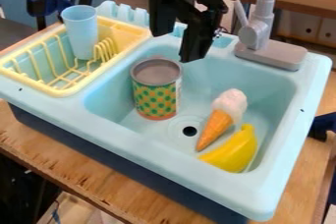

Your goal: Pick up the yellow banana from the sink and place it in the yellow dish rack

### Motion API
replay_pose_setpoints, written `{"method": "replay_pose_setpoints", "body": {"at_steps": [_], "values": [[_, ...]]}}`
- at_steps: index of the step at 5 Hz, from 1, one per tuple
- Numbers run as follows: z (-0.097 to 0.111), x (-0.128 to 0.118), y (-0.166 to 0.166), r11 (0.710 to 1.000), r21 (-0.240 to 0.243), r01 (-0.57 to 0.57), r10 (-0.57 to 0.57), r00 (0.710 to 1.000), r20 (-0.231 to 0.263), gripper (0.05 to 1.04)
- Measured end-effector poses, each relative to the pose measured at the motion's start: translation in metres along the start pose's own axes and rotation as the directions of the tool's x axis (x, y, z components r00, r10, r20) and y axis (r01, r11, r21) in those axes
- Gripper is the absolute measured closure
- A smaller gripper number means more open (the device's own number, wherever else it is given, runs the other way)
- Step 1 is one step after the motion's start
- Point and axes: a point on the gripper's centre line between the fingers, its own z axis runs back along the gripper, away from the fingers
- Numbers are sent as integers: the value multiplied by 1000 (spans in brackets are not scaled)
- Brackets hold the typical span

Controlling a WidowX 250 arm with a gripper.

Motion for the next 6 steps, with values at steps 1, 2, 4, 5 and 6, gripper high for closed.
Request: {"method": "replay_pose_setpoints", "body": {"at_steps": [1, 2, 4, 5, 6], "values": [[-10, 0, -3, 1000, -12, 2, -3, 1000, -31, 83], [-18, 7, -23, 999, -46, 3, -3, 1000, 5, 83], [-27, 7, -58, 992, -128, 8, -7, 1000, 8, 83], [-29, 5, -68, 991, -135, 11, -15, 999, -30, 83], [-32, 5, -77, 989, -149, 1, -9, 999, -52, 83]]}}
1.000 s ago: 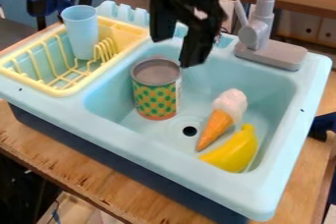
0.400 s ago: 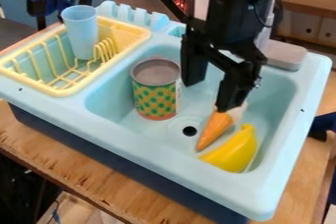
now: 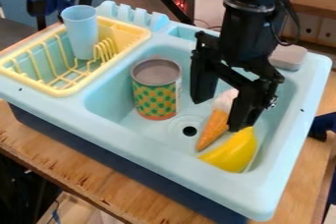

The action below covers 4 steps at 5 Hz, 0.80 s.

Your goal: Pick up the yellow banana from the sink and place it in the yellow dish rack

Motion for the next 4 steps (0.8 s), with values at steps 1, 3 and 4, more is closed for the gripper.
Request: {"method": "replay_pose_setpoints", "body": {"at_steps": [1, 3, 4], "values": [[-7, 1, -5, 1000, -5, -2, 2, 1000, -24, 83], [-23, 5, -9, 1000, -28, 5, -6, 999, -45, 83], [-30, 7, -10, 999, -32, 10, -12, 998, -64, 83]]}}
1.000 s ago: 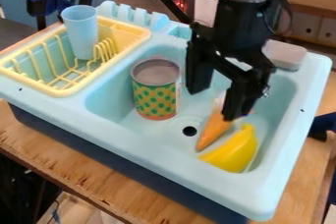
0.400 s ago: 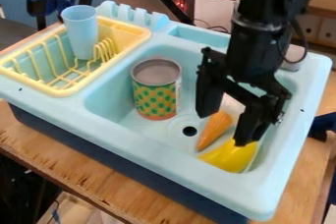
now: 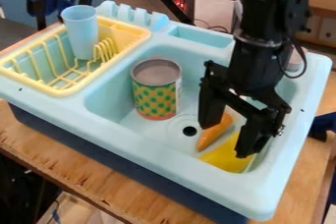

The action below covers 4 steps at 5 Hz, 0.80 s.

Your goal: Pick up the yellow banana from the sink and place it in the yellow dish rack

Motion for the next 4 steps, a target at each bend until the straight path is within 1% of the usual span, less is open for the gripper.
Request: {"method": "replay_pose_setpoints", "body": {"at_steps": [1, 2, 3, 4], "values": [[-8, 2, -1, 1000, -8, 0, 0, 1000, -27, 83], [-15, 4, 2, 1000, -12, -1, 0, 999, -44, 83], [-17, 6, 4, 1000, -22, 0, -1, 999, -42, 83], [-19, 8, 6, 999, -42, -4, 2, 999, -33, 83]]}}
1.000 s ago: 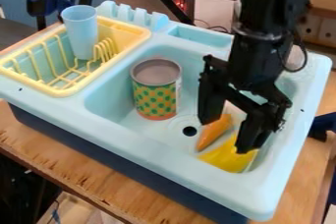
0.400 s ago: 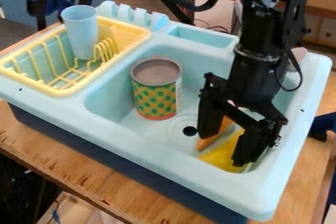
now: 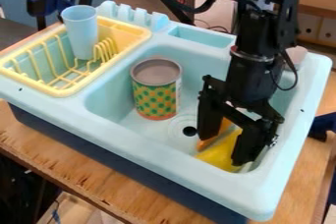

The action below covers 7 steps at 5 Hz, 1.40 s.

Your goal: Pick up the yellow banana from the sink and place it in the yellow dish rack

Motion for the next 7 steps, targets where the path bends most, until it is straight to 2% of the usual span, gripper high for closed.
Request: {"method": "replay_pose_setpoints", "body": {"at_steps": [1, 2, 3, 4, 5, 6, 7], "values": [[-3, 1, 0, 1000, -31, -4, 4, 1000, 14, 140], [-6, 3, -1, 997, -80, 16, -11, 998, 69, 423], [-9, 3, -2, 992, -121, 32, -17, 992, 127, 515], [-9, 4, -2, 991, -126, 42, -26, 992, 127, 515], [-4, 6, -2, 991, -113, 68, -52, 989, 140, 516], [15, 14, -7, 990, -62, 128, -113, 973, 199, 516], [42, 21, -13, 984, -8, 179, -170, 946, 277, 516]]}}
